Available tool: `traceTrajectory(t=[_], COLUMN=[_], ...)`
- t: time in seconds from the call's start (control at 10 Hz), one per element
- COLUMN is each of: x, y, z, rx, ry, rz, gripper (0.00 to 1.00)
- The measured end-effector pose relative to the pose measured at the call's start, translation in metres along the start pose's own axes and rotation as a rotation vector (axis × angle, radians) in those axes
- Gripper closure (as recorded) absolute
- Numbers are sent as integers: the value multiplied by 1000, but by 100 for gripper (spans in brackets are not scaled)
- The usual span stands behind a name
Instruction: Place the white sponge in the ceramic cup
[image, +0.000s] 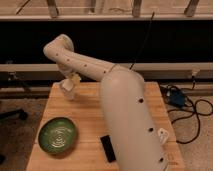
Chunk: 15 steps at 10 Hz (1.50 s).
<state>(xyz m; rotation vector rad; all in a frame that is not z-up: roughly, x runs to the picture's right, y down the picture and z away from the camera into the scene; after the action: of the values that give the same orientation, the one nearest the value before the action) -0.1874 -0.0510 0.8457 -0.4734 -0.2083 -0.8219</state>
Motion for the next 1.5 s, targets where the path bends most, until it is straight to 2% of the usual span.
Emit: traceTrajectory(t=[0.1, 0.3, 0.6, 0.9, 1.0, 1.3, 1.5], x=[-1, 0, -10, -9, -13, -14, -16], y=[-1, -6, -28, -36, -39, -45, -48], z=[0, 1, 4, 9, 11, 18, 19], rx=[1, 17, 65, 98, 106, 123, 130], ry=[-1, -16, -53, -72, -80, -94, -100], rz=[0, -12, -33, -41, -46, -51, -54], gripper=[82, 98, 100, 99, 95, 63, 45])
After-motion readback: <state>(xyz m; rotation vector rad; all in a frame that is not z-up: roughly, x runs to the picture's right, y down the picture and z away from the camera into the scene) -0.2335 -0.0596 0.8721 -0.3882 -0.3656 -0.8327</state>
